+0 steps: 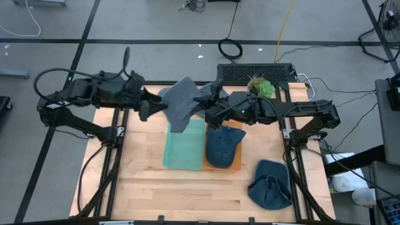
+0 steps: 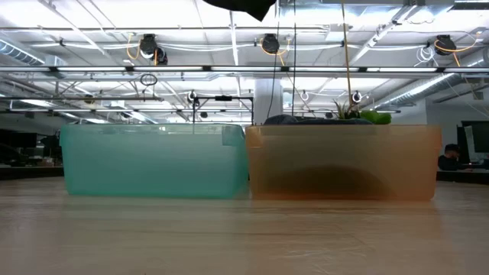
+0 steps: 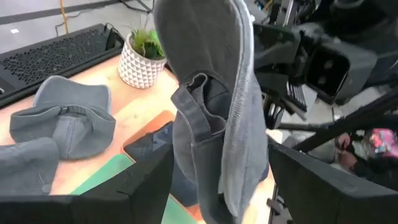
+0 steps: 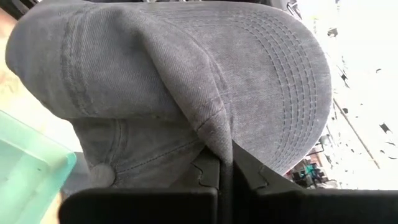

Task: Pick & Place hat
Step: Put the bottom gray cap into the blue bin

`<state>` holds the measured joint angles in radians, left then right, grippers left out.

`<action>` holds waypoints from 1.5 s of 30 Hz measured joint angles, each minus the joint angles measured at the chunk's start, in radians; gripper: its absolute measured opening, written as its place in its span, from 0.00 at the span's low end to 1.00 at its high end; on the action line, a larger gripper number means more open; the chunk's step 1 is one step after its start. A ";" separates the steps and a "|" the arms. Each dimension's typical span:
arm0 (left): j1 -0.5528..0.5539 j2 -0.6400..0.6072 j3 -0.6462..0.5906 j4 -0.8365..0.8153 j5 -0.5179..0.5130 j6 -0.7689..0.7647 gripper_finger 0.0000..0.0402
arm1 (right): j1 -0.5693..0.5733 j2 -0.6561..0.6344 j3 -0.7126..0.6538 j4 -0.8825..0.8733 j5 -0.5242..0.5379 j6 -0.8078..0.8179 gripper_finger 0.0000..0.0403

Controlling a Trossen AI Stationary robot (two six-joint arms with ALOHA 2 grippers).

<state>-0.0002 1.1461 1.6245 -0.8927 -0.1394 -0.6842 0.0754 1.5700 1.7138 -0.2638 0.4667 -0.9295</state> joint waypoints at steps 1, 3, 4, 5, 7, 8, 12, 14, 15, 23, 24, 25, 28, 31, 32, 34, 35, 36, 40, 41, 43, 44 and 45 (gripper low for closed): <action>0.000 0.007 0.000 0.003 0.002 0.005 0.67 | 0.000 0.000 0.000 0.000 0.000 0.005 0.00; 0.000 0.014 0.000 0.012 0.002 0.006 0.67 | 0.006 0.000 0.000 0.000 0.000 0.009 0.00; 0.000 0.014 0.000 0.013 0.002 0.008 0.67 | 0.009 0.000 0.000 0.000 0.000 0.005 0.00; 0.000 0.015 0.000 0.020 0.008 0.008 0.67 | 0.012 0.000 0.000 -0.001 -0.005 0.003 0.00; 0.000 0.017 0.000 0.034 0.009 0.008 0.66 | 0.012 0.000 0.000 -0.003 -0.046 0.004 0.00; 0.000 0.018 0.000 0.031 0.009 0.008 0.65 | 0.012 0.000 0.000 -0.003 -0.070 0.009 0.00; 0.000 0.019 0.000 0.031 0.032 -0.004 0.54 | 0.012 0.000 0.000 -0.004 -0.104 0.020 0.00; 0.000 0.019 0.000 0.031 0.056 -0.003 0.47 | 0.012 0.000 0.000 -0.003 -0.107 0.020 0.00; 0.000 0.019 0.000 0.031 0.062 -0.003 0.44 | 0.012 0.000 0.000 -0.004 -0.117 0.020 0.00; -0.001 0.019 0.000 0.031 0.073 0.012 0.17 | 0.011 0.000 -0.001 -0.010 -0.158 0.020 0.00; -0.001 0.019 0.000 0.034 0.086 0.023 0.13 | 0.011 0.000 -0.001 -0.010 -0.158 0.020 0.00; -0.001 0.019 0.000 0.036 0.104 0.040 0.09 | 0.011 0.000 -0.001 -0.011 -0.158 0.020 0.00; -0.001 0.019 0.000 0.039 0.140 0.086 0.03 | 0.011 0.000 -0.002 -0.006 -0.158 0.025 0.01; 0.000 0.018 0.000 0.027 0.135 0.117 0.03 | 0.011 0.000 -0.002 0.003 -0.158 0.045 0.05; 0.000 0.017 0.000 0.027 0.131 0.125 0.02 | 0.012 0.000 -0.002 0.004 -0.160 0.058 0.06; 0.000 0.010 0.000 0.024 0.109 0.132 0.02 | 0.012 0.000 -0.002 0.008 -0.164 0.098 0.11; 0.000 0.004 0.000 0.023 0.099 0.142 0.02 | 0.012 0.000 -0.002 0.014 -0.164 0.128 0.13; 0.000 -0.004 0.000 0.024 0.090 0.156 0.02 | 0.012 -0.003 -0.002 0.021 -0.160 0.168 0.16; 0.000 -0.041 0.000 0.023 0.040 0.182 0.02 | 0.012 -0.013 0.000 0.068 -0.158 0.395 0.26; 0.000 -0.050 0.000 0.022 0.032 0.183 0.02 | 0.012 -0.016 0.000 0.073 -0.159 0.455 0.29; 0.000 -0.068 0.000 0.023 0.020 0.197 0.02 | 0.012 -0.017 0.000 0.080 -0.163 0.561 0.34; 0.000 -0.079 0.000 0.023 0.010 0.204 0.02 | 0.012 -0.017 0.000 0.080 -0.164 0.614 0.36; 0.000 -0.090 0.000 0.023 0.000 0.208 0.02 | 0.012 -0.017 0.000 0.078 -0.164 0.671 0.38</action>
<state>0.0002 1.0561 1.6245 -0.8696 -0.1389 -0.4760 0.0872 1.5532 1.7138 -0.1859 0.3023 -0.2589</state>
